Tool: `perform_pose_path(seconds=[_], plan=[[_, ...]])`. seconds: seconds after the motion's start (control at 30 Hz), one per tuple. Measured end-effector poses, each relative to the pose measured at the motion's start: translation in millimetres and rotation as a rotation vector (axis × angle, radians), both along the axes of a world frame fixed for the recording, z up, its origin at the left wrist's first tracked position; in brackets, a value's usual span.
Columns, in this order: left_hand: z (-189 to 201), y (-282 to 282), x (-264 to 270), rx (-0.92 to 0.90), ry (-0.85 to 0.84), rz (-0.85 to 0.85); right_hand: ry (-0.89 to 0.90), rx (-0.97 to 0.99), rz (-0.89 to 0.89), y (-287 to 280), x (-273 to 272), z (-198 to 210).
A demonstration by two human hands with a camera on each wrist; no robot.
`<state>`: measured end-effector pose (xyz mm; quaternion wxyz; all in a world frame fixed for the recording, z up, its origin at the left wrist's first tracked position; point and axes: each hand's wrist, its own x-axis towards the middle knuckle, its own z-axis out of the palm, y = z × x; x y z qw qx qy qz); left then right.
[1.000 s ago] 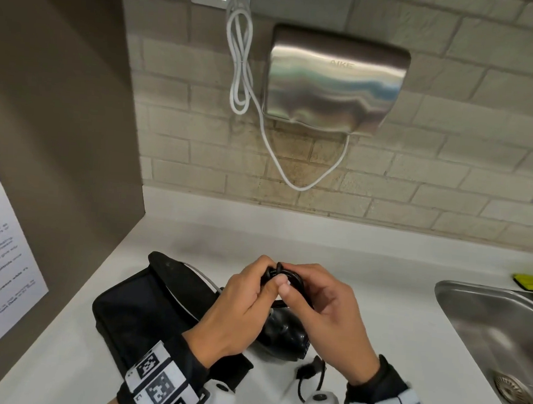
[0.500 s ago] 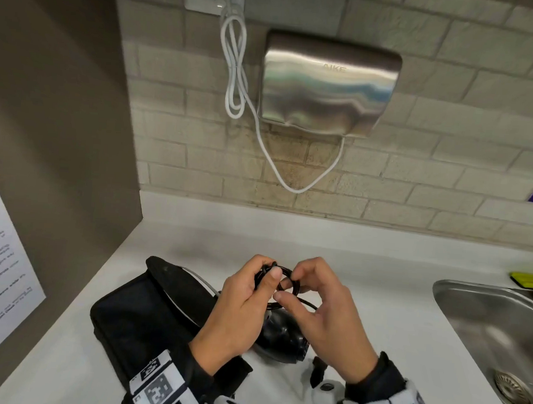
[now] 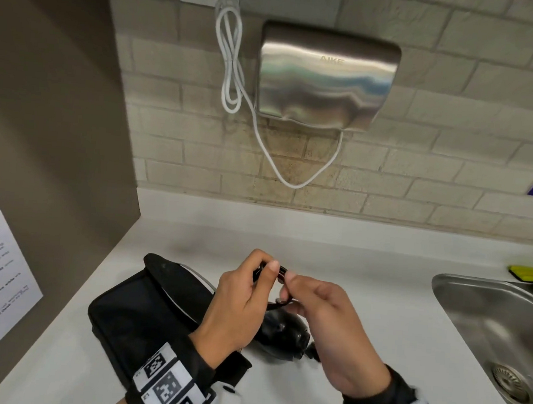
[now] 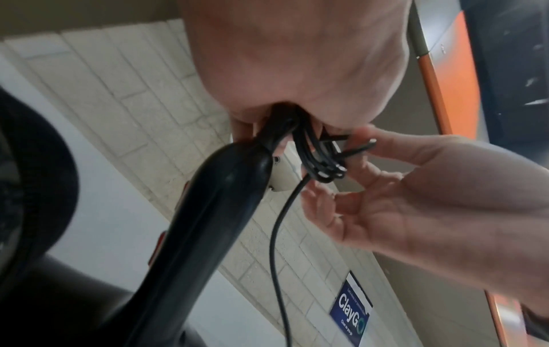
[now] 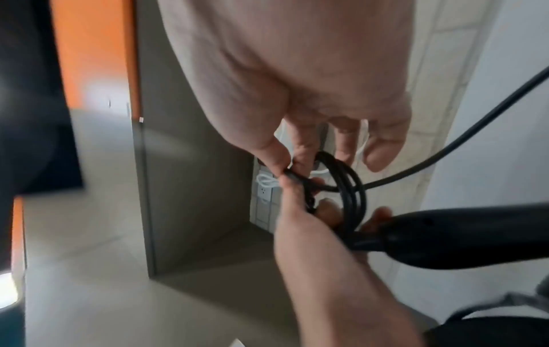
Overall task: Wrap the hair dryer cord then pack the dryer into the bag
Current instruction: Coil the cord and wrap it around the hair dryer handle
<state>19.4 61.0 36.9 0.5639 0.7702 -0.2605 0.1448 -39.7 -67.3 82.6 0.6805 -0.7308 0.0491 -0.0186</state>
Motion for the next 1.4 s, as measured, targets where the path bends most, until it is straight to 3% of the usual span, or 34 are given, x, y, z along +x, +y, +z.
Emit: perform_pose_path(seconds=[0.07,0.17,0.23,0.37,0.53,0.67,0.8,0.93,1.13,1.4], plan=[[-1,-1,0,0.011,-0.024,0.005,0.014,0.020,-0.006,-4,-5,7],[1,-2,1,0.009,-0.022,0.019,-0.074,-0.173,-0.112,-7,-14,5],[0,-2,3,0.033,-0.033,0.032,-0.097,-0.192,-0.050,-8,-19,4],[-3,-3,3,0.111,-0.066,0.064,-0.034,-0.041,-0.003,-16,-20,7],[-2,-5,3,0.182,-0.079,0.089,0.073,0.303,0.056,-24,-16,9],[0,-1,8,0.144,-0.046,0.100,-0.030,0.113,0.144,-35,-19,9],[-2,4,13,0.125,-0.036,0.093,-0.004,0.262,0.230,-44,-26,8],[-3,4,14,0.118,-0.031,0.082,0.130,0.366,0.159,-49,-32,16],[-3,6,16,0.092,-0.025,0.087,0.005,0.197,0.231,-58,-37,18],[0,4,7,0.148,-0.028,0.055,-0.110,0.570,-0.029,-34,-37,38]])
